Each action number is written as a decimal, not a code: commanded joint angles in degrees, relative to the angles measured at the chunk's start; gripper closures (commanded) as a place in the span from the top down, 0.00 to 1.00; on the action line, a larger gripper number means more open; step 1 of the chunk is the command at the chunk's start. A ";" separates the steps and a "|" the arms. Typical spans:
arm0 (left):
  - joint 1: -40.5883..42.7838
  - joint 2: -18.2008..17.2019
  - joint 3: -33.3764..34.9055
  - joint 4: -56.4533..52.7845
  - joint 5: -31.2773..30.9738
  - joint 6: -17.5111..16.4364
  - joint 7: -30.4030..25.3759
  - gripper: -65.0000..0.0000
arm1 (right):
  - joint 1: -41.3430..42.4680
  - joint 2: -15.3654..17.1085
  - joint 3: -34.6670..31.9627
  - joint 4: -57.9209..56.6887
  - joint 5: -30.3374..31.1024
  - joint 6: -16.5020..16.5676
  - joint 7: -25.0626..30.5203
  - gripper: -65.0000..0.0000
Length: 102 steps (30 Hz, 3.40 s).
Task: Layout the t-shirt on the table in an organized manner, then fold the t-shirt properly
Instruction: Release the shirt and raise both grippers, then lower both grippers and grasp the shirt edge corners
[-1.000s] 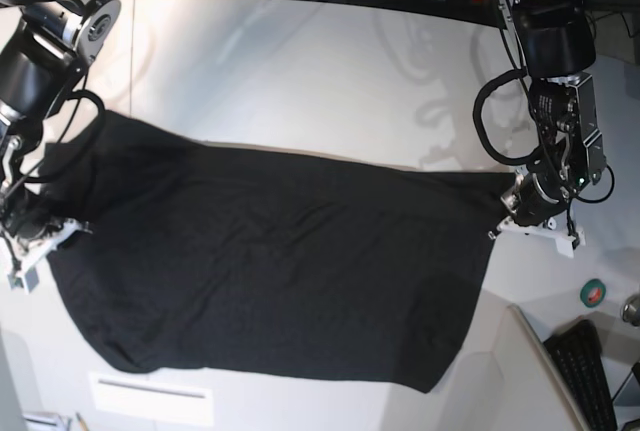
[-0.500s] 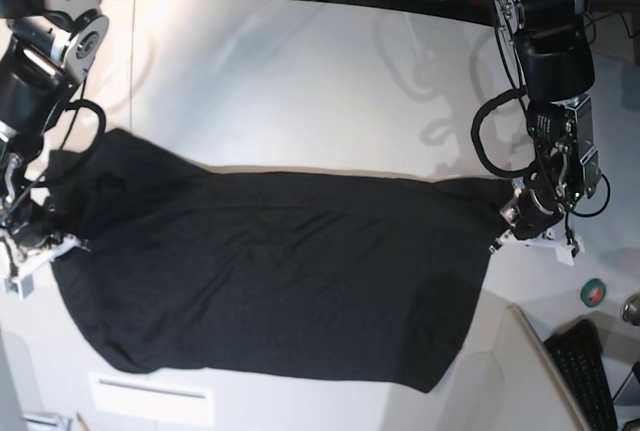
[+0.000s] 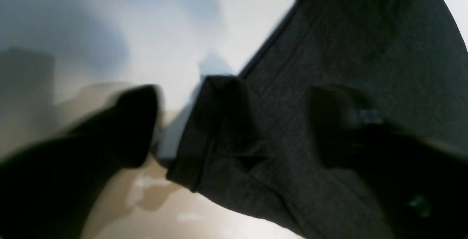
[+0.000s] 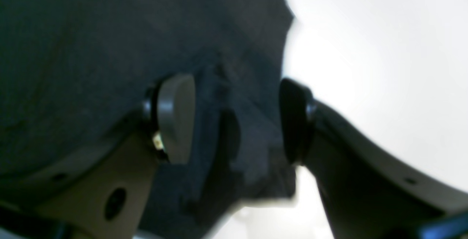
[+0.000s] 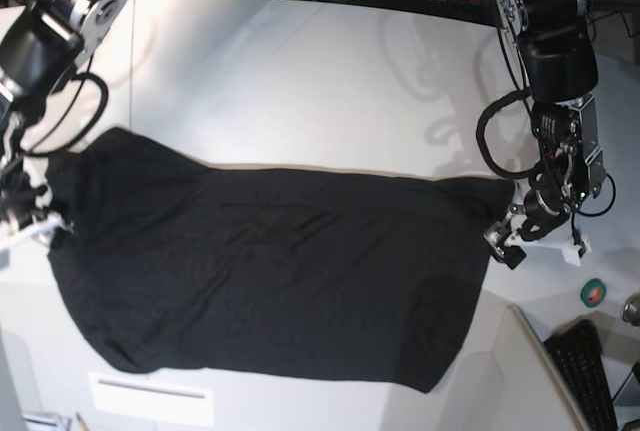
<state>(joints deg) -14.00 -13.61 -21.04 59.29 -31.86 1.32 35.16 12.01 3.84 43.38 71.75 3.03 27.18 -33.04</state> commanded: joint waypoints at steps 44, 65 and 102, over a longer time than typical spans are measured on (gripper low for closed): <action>28.90 3.54 -17.95 24.01 -4.67 -16.75 -1.00 1.00 | -2.65 -6.78 5.28 4.08 7.30 0.29 -10.96 0.00; 26.79 4.68 -14.70 17.42 4.47 -16.84 -1.27 1.00 | 15.99 2.19 -2.98 -11.13 7.48 -5.68 -10.70 0.56; 7.89 4.86 -10.92 -1.84 3.94 -16.66 -1.27 0.29 | -12.67 -5.29 14.69 4.17 26.73 -5.68 -10.70 0.53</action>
<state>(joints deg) -5.67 -8.36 -31.83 56.99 -28.08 -15.44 33.23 -1.48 -2.07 58.04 75.05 28.36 20.95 -44.80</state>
